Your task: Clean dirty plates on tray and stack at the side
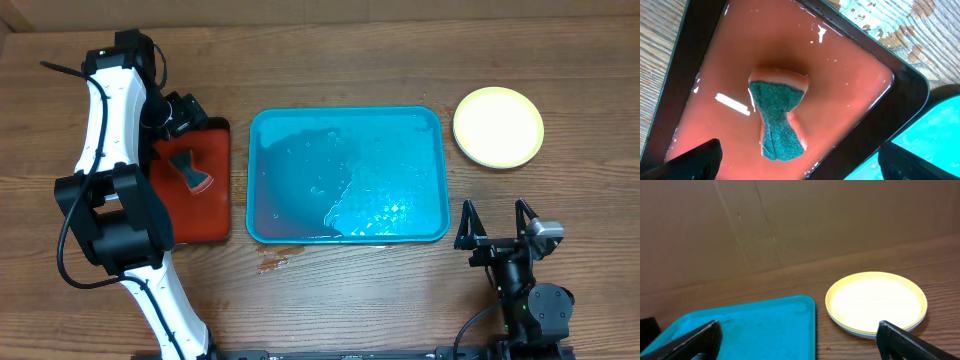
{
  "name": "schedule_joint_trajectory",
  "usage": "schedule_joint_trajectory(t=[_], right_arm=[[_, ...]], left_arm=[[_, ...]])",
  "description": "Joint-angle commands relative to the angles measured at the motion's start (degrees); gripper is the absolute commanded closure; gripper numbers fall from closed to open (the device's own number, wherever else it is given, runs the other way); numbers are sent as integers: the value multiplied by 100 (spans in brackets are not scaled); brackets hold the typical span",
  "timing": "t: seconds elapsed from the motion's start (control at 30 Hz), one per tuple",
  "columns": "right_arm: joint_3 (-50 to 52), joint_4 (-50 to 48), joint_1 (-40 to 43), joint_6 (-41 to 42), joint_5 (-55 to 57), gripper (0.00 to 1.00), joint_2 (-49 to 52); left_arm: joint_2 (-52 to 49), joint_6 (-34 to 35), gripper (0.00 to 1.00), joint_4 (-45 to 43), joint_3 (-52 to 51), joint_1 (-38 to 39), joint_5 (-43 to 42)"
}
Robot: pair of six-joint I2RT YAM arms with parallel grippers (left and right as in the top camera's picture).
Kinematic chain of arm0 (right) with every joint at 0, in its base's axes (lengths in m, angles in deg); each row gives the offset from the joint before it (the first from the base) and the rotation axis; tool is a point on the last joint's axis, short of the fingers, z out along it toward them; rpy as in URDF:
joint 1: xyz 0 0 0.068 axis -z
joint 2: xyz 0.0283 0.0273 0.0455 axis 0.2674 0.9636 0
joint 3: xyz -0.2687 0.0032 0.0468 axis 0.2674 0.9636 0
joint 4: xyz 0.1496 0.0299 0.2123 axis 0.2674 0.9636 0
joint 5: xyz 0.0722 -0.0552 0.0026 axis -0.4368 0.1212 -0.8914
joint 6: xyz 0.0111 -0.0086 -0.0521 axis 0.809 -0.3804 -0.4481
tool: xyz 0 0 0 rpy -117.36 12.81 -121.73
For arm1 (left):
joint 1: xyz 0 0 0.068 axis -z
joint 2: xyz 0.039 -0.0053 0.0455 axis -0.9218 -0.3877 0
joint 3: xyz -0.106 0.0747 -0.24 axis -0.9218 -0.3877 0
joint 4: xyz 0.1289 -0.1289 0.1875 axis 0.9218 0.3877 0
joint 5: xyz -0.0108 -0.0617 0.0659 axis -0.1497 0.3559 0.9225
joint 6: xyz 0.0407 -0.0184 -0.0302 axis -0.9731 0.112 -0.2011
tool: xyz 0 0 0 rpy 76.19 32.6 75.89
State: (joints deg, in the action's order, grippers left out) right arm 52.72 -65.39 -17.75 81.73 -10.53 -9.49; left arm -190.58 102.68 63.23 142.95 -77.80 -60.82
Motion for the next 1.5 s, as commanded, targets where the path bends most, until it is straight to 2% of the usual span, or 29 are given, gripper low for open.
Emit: schedule_joint_trajectory(t=[0.0,0.3,0.37,0.5,0.67,0.87,0.9,1.2,1.47], right_arm=[[61,-33,7,-17,79,0,-57],[61,-33,7,-17,79,0,-57],[61,-33,7,-17,79,0,-57],[61,-33,7,-17,79,0,-57],[61,-33,7,-17,79,0,-57],[61,-33,7,-17,79,0,-57],[61,-33,7,-17,79,0,-57],[61,-33,7,-17,79,0,-57],[61,-33,7,-17,79,0,-57]], left_arm=[[-28,-72,0,-2,83,13,-33],[424,-68,0,258,79,26,-81],[739,-96,0,103,46,66,-33],[1545,-603,0,-638,-415,238,-33],[2942,-1410,0,-2194,-2166,577,-35],[4745,-1613,0,-4271,-4876,946,-42],[5370,-1613,0,-4769,-5678,999,-39],[7958,-1572,0,-6236,-8327,999,-81],[9737,-1565,0,-7521,-10008,1001,-205]])
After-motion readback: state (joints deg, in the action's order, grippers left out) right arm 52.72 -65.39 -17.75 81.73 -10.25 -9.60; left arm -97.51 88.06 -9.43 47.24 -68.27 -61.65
